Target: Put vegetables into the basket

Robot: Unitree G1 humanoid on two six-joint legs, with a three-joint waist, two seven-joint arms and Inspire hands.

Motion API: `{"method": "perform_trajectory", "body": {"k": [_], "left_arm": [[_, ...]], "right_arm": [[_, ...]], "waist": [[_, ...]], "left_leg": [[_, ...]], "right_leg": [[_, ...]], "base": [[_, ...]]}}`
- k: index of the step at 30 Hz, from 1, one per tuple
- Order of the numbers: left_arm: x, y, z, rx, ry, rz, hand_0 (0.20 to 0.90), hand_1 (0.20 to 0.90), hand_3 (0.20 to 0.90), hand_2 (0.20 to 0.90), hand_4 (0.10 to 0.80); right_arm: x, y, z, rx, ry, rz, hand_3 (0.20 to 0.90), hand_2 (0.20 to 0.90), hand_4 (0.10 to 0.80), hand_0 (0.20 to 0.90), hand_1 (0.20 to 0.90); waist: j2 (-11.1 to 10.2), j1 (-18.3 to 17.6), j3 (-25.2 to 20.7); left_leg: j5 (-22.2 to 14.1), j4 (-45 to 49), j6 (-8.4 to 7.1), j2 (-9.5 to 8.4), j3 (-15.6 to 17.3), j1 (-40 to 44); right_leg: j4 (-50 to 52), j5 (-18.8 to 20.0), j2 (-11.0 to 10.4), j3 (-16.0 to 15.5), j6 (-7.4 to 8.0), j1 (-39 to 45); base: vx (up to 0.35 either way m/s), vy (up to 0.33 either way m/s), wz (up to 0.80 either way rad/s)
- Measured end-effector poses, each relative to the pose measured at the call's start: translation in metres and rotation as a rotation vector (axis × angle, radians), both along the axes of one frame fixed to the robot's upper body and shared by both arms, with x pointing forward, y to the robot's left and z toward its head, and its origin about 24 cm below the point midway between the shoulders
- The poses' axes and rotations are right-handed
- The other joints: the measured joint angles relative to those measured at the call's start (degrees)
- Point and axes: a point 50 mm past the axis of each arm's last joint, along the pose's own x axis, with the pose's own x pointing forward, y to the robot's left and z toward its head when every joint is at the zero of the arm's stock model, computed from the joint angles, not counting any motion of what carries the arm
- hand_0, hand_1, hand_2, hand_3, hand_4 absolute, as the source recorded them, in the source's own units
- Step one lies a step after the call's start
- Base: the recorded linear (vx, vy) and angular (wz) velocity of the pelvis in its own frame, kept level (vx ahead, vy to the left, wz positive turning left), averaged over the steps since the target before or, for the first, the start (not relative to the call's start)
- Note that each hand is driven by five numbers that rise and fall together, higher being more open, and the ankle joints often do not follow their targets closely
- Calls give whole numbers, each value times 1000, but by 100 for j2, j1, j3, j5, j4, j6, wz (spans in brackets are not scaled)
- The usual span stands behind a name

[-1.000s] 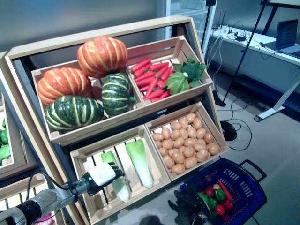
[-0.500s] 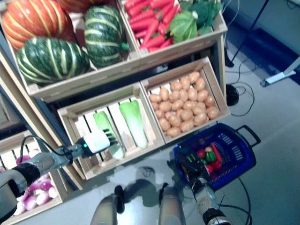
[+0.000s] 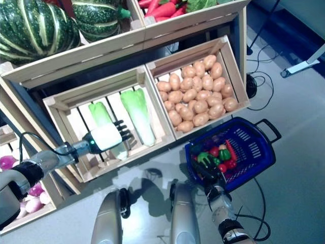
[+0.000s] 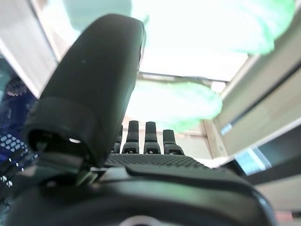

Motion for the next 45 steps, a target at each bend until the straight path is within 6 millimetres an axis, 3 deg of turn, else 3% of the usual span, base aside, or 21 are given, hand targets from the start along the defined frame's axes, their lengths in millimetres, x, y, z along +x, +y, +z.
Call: {"method": "perform_trajectory", "body": {"k": [12, 22, 28, 35, 36, 37, 38, 42, 44, 45], "left_arm": [[9, 5, 9, 69, 13, 57, 900, 900, 900, 900, 800], [30, -7, 57, 33, -76, 105, 900, 900, 900, 900, 800], [36, -16, 81, -98, -115, 124, 900, 900, 900, 900, 800], [42, -17, 95, -156, -94, 193, 900, 900, 900, 900, 800], [43, -17, 97, -149, -88, 209, 712, 712, 712, 712, 675], [44, -16, 97, -143, -80, 225, 455, 455, 455, 455, 504], [44, -15, 97, -146, -74, 240, 300, 300, 300, 300, 400], [46, -10, 97, -148, -63, 296, 300, 300, 300, 300, 400], [47, -4, 94, -139, -52, 333, 300, 300, 300, 300, 400], [47, -1, 92, -135, -32, 357, 300, 300, 300, 300, 400]], "right_arm": [[25, -3, 26, -18, -101, 22, 900, 900, 800, 900, 900], [52, -9, 65, -2, -224, -20, 900, 900, 800, 900, 900], [54, -13, 68, -14, -210, -49, 900, 900, 800, 900, 900], [54, -15, 70, -21, -207, -60, 900, 900, 800, 900, 900], [54, -15, 70, -22, -208, -60, 900, 900, 800, 900, 900], [54, -15, 70, -22, -209, -59, 900, 900, 800, 900, 900], [55, -15, 70, -21, -211, -58, 900, 900, 800, 900, 900], [52, -15, 69, -20, -209, -59, 900, 900, 800, 900, 900], [53, -20, 72, -33, -215, -63, 900, 900, 800, 900, 900], [53, -22, 74, -37, -222, -66, 900, 900, 800, 900, 900]], "waist": [[-40, -227, 48], [55, -215, 124], [80, -136, 123], [84, -141, 121], [84, -150, 120], [89, -140, 118], [94, -145, 115], [43, -203, 62], [168, -231, -28], [224, -228, -59]], "left_leg": [[-671, 1615, -28, 49, -227, -1082], [-999, 2894, -30, 119, -430, -2299], [-1007, 3305, -20, 112, -519, -2913], [-1007, 3330, -18, 109, -525, -3211], [-1007, 3335, -18, 101, -516, -3220], [-1007, 3349, -17, 82, -526, -3221], [-1008, 3341, -16, 66, -541, -3218], [-1011, 3195, -27, 119, -466, -3205], [-1277, 3692, 126, 110, -479, -2961], [-1517, 3628, 45, 86, -506, -2746]], "right_leg": [[1520, -656, -40, 161, -22, -1003], [2709, -917, -26, 320, -18, -2172], [3106, -938, -25, 390, -7, -2752], [3094, -916, -23, 404, 33, -3023], [3089, -915, -24, 409, 34, -3042], [3088, -914, -25, 411, 36, -3050], [3070, -903, -25, 411, 59, -3057], [2981, -893, 2, 422, 62, -2995], [2982, -891, -3, 356, 66, -2992], [2956, -873, -14, 356, 96, -2986]], "base": [[-6, 0, 1], [-52, -4, -2], [-44, 10, 3], [-22, 3, 0], [1, 13, -4], [8, 15, -11], [20, 13, -14], [47, 15, 7], [40, -3, 0], [38, 3, -31]]}}
